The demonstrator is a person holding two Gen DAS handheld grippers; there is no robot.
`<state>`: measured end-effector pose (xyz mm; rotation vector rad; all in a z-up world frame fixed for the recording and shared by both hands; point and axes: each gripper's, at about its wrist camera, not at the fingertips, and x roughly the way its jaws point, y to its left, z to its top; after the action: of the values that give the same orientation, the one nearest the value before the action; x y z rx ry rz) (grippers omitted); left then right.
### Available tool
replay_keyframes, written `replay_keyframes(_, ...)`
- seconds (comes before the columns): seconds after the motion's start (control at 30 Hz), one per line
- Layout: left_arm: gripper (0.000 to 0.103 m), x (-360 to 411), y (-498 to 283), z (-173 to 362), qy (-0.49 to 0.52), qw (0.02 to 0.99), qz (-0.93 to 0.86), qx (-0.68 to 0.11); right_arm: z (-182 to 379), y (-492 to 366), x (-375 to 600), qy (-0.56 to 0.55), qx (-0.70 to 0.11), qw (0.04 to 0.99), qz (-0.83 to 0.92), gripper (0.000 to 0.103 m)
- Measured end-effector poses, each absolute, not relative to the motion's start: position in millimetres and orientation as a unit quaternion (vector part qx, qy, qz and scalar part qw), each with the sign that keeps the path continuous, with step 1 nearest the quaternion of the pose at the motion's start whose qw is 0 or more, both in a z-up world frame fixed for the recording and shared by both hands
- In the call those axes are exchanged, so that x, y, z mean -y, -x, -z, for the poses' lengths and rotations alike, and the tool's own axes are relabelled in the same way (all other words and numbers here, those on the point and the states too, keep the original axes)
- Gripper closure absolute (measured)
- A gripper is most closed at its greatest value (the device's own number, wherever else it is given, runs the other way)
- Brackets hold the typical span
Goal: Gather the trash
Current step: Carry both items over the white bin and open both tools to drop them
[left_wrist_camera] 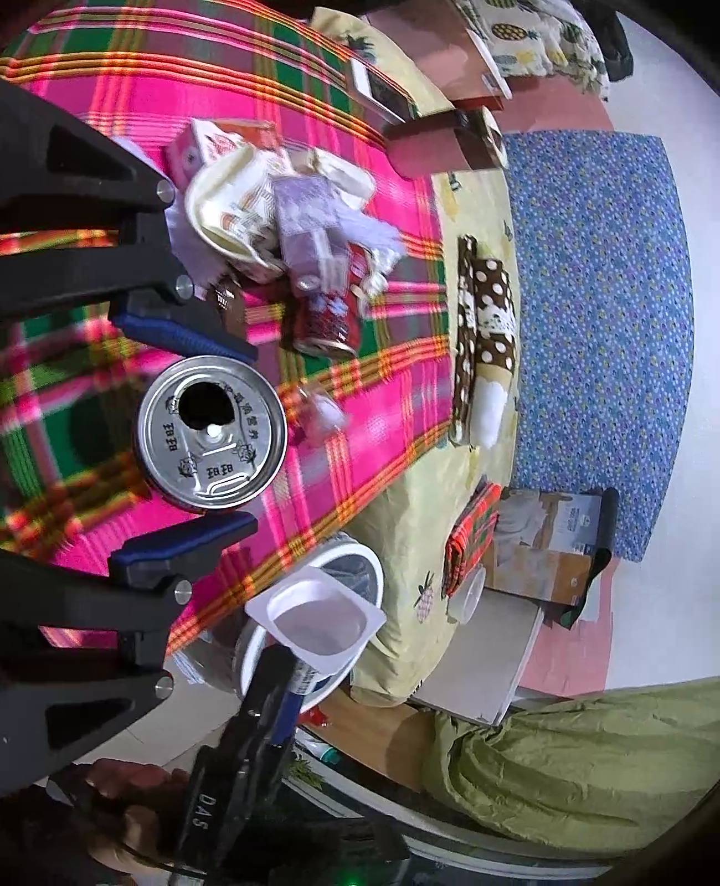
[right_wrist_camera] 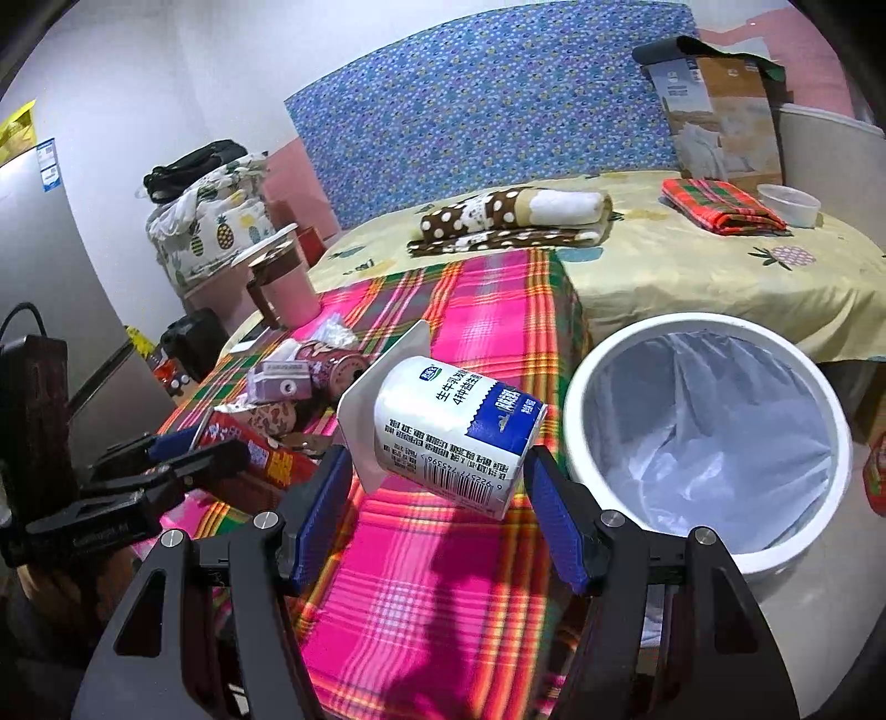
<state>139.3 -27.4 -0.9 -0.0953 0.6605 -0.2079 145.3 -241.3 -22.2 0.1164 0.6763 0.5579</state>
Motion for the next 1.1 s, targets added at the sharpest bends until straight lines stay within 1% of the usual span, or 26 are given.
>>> replay_keyframes(0.53,0.047,106,-200,-19,0.029,0.932,0.175,-0.316,22,-158,301,-0.074,-0.32,0.924,-0.195,0.037)
replay_keyframes(0.83,0.047,147,-230,-14,0.026,0.922,0.202,-0.33,31,-169,329,-0.08,-0.331,0.926,-0.16,0.037)
replay_keyframes(1.1,0.047,178,-251,2,0.014,0.908,0.22,-0.356,43,-178,345,-0.075,-0.352,0.923,-0.139,0.037)
